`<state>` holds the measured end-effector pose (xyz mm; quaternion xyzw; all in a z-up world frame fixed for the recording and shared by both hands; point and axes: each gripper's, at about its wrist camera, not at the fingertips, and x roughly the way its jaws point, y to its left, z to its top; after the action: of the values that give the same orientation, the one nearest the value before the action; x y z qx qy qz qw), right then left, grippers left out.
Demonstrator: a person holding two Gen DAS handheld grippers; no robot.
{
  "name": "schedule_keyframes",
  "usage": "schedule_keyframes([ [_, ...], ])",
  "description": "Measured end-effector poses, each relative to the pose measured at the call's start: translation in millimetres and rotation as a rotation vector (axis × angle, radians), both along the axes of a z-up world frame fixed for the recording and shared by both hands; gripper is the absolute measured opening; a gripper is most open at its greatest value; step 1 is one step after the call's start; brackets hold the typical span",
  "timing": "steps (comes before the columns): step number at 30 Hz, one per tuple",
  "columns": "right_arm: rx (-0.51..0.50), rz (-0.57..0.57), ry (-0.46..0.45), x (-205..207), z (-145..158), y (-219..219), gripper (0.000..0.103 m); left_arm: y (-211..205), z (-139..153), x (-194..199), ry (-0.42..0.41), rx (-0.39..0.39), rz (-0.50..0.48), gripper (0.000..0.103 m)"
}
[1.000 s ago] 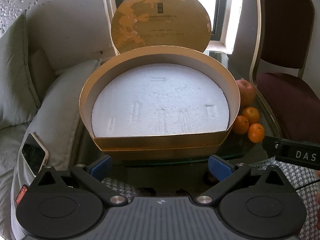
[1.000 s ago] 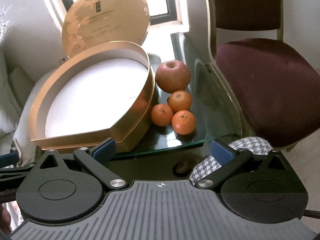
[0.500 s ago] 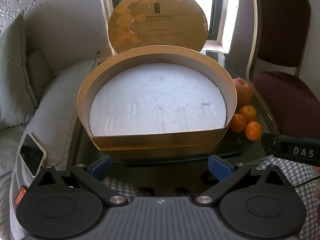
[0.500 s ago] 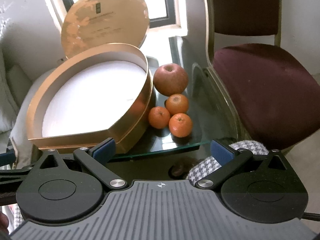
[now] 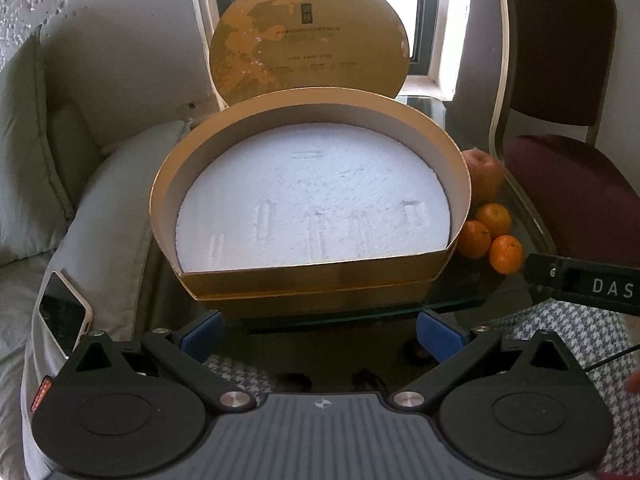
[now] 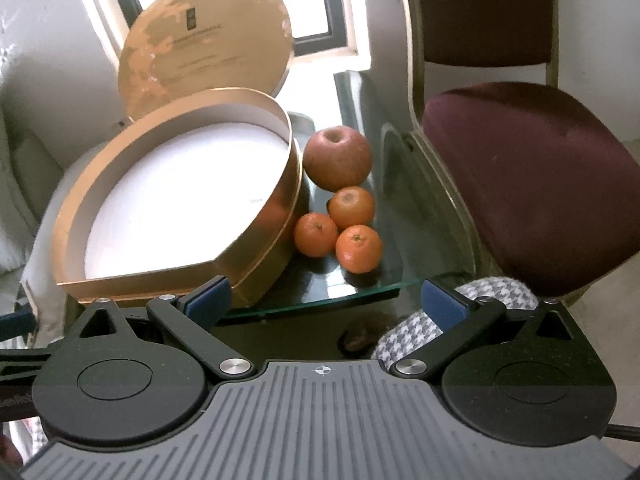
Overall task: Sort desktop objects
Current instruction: 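Move the right gripper toward the oranges beside the gold box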
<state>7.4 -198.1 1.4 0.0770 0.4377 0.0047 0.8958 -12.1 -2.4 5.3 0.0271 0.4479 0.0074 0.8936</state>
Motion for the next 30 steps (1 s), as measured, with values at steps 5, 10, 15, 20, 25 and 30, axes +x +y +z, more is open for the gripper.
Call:
schedule_keyframes([
  [5, 0.033, 0.032, -0.035, 0.5, -2.1, -3.3, 0.103, 2.5, -1.1, 2.5, 0.012, 0.002, 0.009, 0.102],
  [10, 0.036, 0.068, -0.037, 1.3, -1.6, -1.2, 0.103, 3.0, -1.6, 2.7, 0.014, -0.001, 0.014, 0.102],
  [15, 0.013, 0.086, -0.055, 0.0, 4.9, 5.4, 0.103, 0.9, -1.0, 1.3, 0.004, 0.005, 0.006, 0.102],
  [20, -0.013, 0.061, -0.068, 0.2, 3.9, 3.4, 0.103, -1.2, -1.4, 1.7, 0.007, 0.013, -0.009, 0.102],
  [25, -0.006, 0.067, -0.077, 0.1, 1.0, 1.0, 0.102, -0.4, -1.6, 1.3, -0.016, -0.028, -0.049, 0.102],
  [30, -0.044, 0.095, -0.070, 3.7, -0.7, 4.3, 0.101, -1.4, -4.1, 2.2, -0.015, -0.047, -0.061, 0.102],
])
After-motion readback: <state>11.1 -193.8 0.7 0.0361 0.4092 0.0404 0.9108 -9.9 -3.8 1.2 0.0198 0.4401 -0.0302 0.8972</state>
